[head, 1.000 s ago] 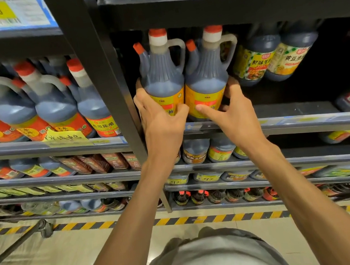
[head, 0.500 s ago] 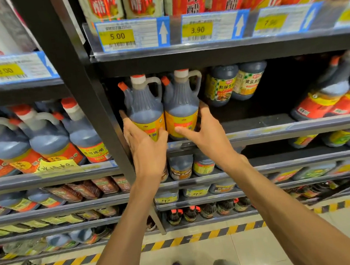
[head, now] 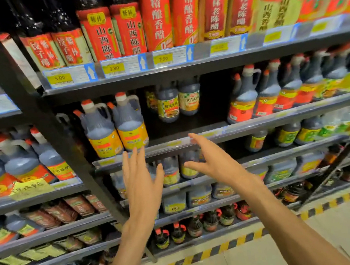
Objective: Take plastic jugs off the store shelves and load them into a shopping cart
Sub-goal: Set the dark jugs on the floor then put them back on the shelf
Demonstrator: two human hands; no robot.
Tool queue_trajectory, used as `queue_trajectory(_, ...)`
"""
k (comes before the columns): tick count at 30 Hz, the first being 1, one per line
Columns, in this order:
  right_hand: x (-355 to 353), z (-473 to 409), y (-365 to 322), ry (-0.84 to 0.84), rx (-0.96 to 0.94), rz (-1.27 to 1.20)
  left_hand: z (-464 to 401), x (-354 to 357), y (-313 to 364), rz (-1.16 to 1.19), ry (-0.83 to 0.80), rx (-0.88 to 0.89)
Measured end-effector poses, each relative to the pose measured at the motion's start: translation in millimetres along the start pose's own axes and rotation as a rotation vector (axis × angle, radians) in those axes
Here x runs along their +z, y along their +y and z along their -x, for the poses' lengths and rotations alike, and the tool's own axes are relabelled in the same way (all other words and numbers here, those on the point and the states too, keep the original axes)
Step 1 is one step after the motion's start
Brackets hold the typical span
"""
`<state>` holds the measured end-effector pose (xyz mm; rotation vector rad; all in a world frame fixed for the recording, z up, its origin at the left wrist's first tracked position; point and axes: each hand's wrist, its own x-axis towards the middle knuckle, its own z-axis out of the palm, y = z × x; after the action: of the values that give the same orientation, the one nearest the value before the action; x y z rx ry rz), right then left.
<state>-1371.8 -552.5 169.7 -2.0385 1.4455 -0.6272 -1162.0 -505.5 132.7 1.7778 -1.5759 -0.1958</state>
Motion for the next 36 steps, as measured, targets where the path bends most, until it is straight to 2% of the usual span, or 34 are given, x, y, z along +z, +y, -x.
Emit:
queue_trajectory(7, -85.9, 146.7, 97.0, 0.118, 0.225, 0.145, 76.8, 66.8, 110.2, -0.038, -0.270, 0.203)
queue_trajectory(18, -204.5, 363.0, 231.3, 0.390, 0.658, 0.337, 181.0, 233.6, 303.9, 0.039, -0.622, 0.589)
queue_trajectory(23, -255.9, 420.4, 295.3, 0.493, 0.838, 0.356, 207.6, 310.6, 401.1, 0.143, -0.746, 0.772)
queue_trajectory(28, -315.6, 462.0, 353.0, 0.596, 1.005, 0.333, 226.1, 378.9, 495.3, 0.239, -0.858, 0.880)
queue_trajectory(36, -387.5, 526.4, 447.1, 0.702, 1.232, 0.320, 268.5, 488.9, 634.1, 0.196, -1.013, 1.126)
